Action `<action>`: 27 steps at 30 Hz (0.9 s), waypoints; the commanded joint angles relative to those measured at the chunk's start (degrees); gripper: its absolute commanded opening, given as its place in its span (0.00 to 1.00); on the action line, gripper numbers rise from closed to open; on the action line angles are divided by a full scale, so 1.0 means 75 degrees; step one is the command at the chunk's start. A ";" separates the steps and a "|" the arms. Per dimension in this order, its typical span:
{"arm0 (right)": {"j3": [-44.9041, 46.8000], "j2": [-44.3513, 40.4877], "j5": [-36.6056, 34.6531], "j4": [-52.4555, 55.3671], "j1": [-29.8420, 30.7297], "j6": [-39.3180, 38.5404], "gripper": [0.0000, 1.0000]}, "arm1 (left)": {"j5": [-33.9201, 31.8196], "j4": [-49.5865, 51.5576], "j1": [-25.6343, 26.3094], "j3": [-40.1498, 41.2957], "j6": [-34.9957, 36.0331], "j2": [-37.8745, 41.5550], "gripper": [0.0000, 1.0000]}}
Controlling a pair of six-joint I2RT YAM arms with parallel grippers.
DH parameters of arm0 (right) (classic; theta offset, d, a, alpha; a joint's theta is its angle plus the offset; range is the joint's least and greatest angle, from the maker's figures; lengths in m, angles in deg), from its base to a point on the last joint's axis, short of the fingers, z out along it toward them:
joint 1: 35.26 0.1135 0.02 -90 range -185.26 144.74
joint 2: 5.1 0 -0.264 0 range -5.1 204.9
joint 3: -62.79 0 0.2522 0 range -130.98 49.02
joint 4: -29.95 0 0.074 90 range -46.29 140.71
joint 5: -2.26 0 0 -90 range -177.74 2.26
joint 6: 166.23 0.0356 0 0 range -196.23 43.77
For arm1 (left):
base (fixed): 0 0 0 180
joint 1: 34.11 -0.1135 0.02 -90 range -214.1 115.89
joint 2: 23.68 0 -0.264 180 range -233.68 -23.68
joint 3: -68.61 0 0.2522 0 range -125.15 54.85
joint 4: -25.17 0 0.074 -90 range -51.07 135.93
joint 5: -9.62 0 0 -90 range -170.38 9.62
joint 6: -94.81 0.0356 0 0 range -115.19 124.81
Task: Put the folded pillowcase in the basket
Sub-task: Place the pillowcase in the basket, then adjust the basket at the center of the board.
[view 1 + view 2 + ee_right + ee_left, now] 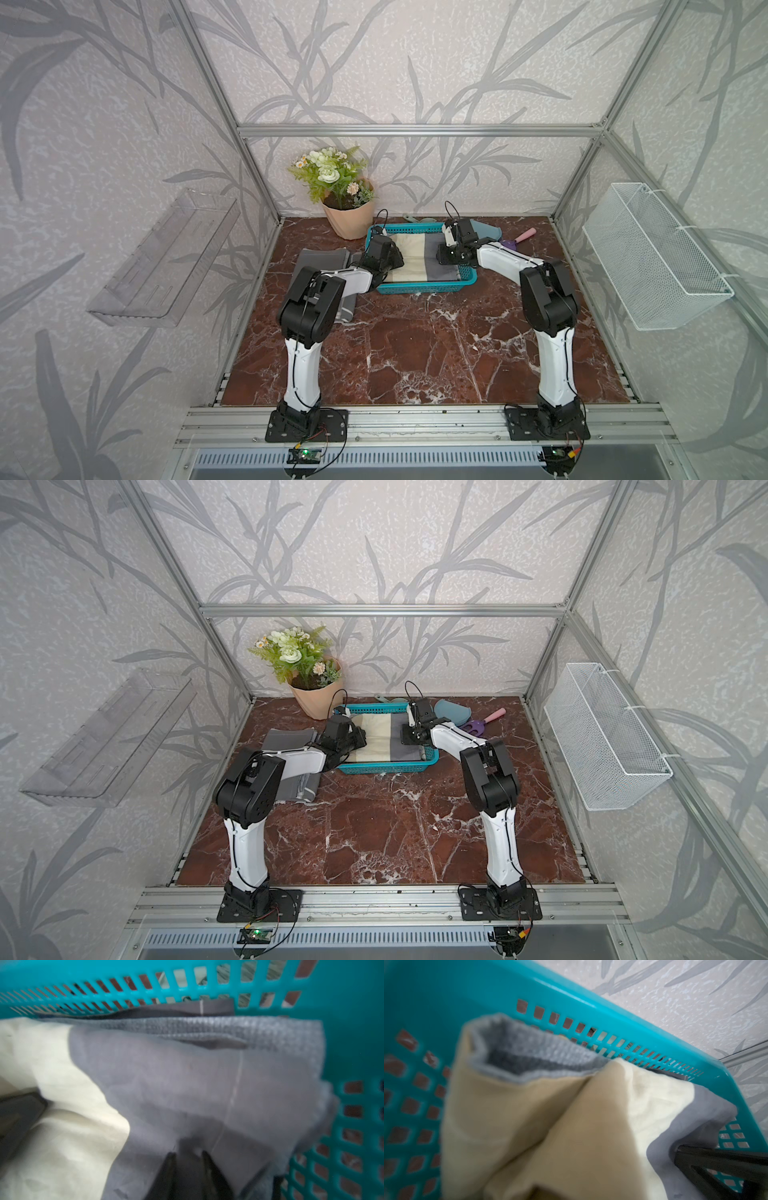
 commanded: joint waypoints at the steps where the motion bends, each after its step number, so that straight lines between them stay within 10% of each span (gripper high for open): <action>1: 0.0413 -0.1165 -0.0327 -0.0429 0.0227 -0.0272 0.57 | -0.0194 0.0428 -0.0138 0.0146 0.0285 0.1030 0.50; 10: 0.1574 -0.3161 -0.0214 -0.0629 0.0922 -0.0362 0.94 | -0.2173 0.2546 -0.0179 0.1139 0.0632 0.2822 1.00; 27: 0.4290 -0.5640 -0.0275 -0.0726 0.1607 0.0489 0.99 | -0.4038 0.3911 -0.0243 0.3181 -0.0445 0.3003 1.00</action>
